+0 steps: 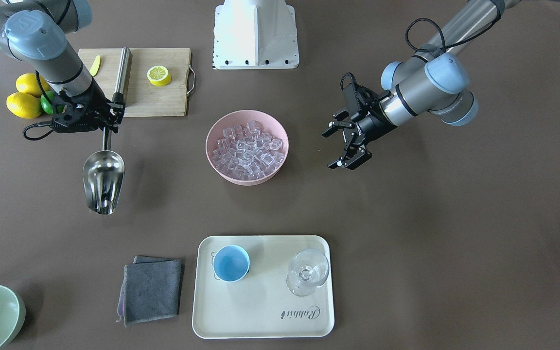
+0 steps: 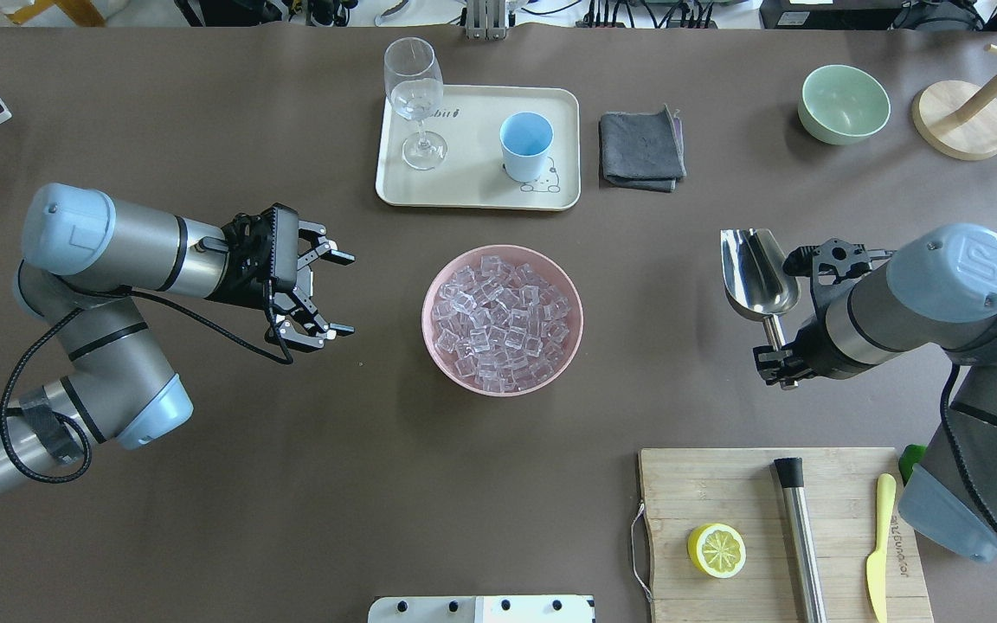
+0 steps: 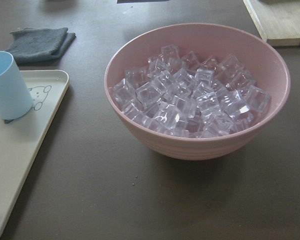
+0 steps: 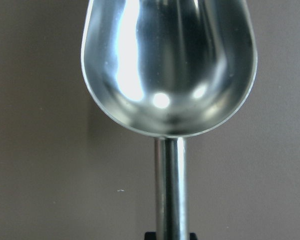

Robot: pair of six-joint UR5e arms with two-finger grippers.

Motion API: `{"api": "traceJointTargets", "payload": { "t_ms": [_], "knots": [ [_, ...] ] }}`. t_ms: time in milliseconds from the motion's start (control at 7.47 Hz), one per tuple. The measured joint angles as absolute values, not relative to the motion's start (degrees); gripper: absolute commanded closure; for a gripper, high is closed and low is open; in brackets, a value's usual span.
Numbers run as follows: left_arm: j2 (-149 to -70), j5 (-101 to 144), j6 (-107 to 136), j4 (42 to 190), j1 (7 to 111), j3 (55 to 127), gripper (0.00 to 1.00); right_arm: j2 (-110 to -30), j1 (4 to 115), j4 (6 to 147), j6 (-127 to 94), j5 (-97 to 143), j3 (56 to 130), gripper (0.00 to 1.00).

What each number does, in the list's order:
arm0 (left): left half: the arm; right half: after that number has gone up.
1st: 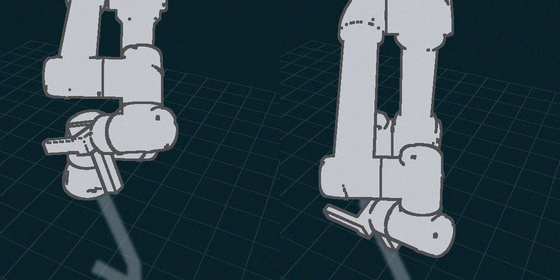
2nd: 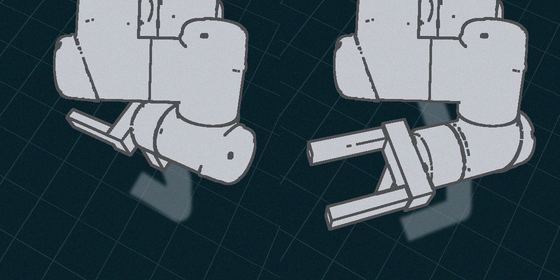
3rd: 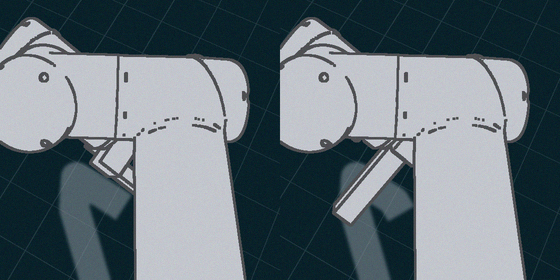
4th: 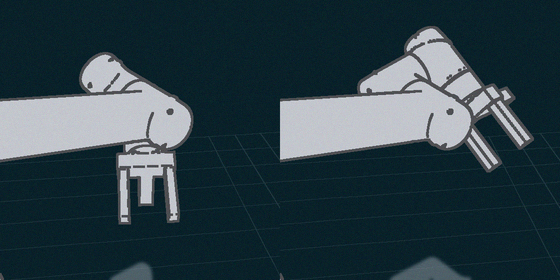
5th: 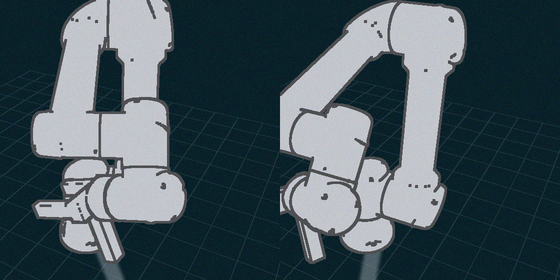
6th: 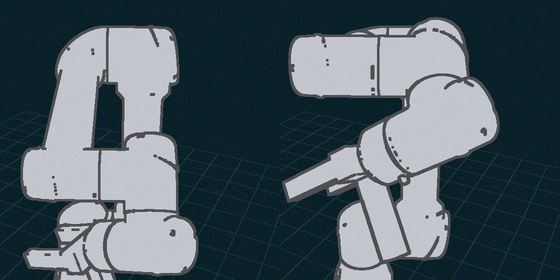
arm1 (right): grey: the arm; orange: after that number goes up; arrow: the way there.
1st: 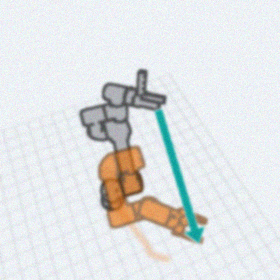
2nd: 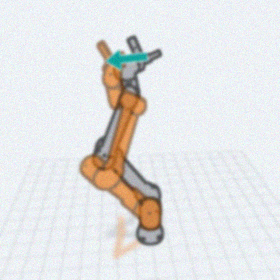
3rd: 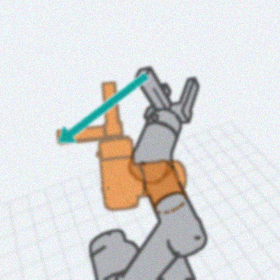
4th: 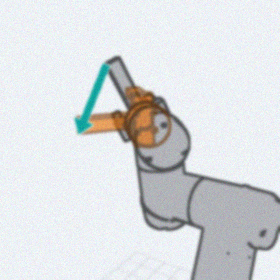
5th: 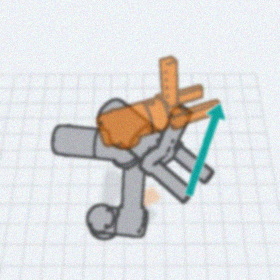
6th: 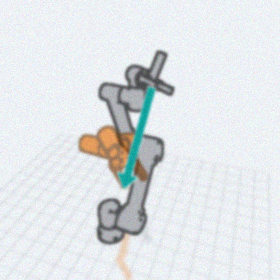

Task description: Put ice in cup with scoop

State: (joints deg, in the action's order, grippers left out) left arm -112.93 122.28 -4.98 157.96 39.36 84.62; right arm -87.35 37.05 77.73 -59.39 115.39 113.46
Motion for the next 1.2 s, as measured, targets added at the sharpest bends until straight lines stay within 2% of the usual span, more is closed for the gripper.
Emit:
{"api": "traceJointTargets", "payload": {
  "t_ms": [401,803,1204],
  "knots": [
    [-115.04,121.67,-4.89,155.24,37.73,83.48,0.02,-86.86,45.54,87.41,-44.67,117.32,120.53,1.00],
    [-117.13,121.45,-4.84,152.41,35.39,81.66,0.02,-85.11,50.57,95.33,-29.07,118.36,122.82,1.00],
    [-117.06,120.20,-4.88,152.80,32.92,80.86,0.02,-74.74,51.29,120.98,-15.66,123.43,123.67,1.00]
  ]
}}
